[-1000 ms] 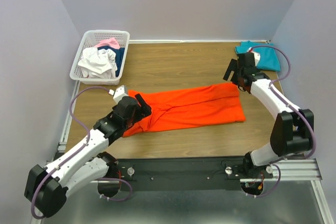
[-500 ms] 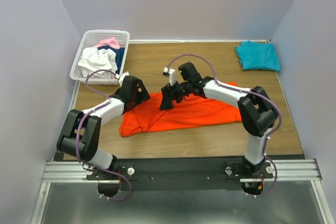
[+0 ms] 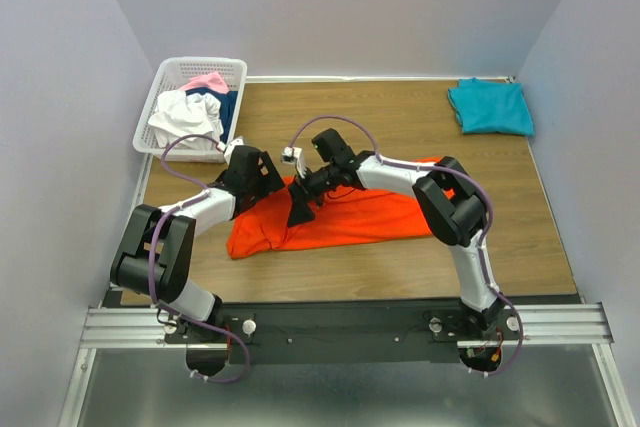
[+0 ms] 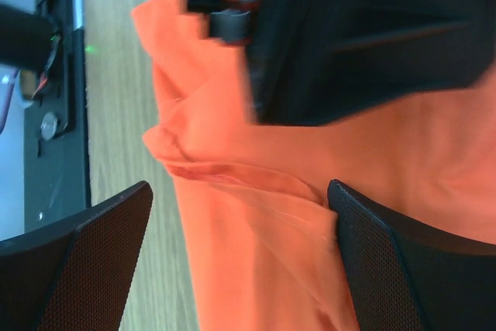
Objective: Fold and stack the t-shirts
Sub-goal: Fold the tshirt
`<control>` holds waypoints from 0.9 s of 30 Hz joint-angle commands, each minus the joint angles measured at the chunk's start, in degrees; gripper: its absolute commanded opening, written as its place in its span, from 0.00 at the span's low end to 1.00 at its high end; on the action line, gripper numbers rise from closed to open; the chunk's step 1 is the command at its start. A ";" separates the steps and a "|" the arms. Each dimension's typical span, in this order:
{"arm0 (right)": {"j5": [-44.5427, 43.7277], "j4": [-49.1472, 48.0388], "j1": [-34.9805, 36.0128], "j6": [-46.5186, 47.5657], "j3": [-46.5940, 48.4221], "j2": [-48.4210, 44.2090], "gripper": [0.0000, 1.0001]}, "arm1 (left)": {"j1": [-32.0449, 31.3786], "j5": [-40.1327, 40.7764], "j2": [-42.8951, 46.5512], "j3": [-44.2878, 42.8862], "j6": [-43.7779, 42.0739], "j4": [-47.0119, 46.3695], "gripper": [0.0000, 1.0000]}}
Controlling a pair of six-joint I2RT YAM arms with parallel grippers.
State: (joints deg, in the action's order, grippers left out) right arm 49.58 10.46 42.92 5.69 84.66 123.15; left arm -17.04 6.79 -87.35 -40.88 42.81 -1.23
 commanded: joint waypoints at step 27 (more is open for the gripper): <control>-54.52 -0.44 -15.56 -35.40 -32.63 -40.19 1.00 | -8.61 1.12 17.21 5.19 4.82 7.83 0.98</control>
State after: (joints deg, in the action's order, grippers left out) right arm 1.89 8.19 34.04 -22.85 54.59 82.52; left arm -20.67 7.38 -71.92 -38.89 44.18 4.67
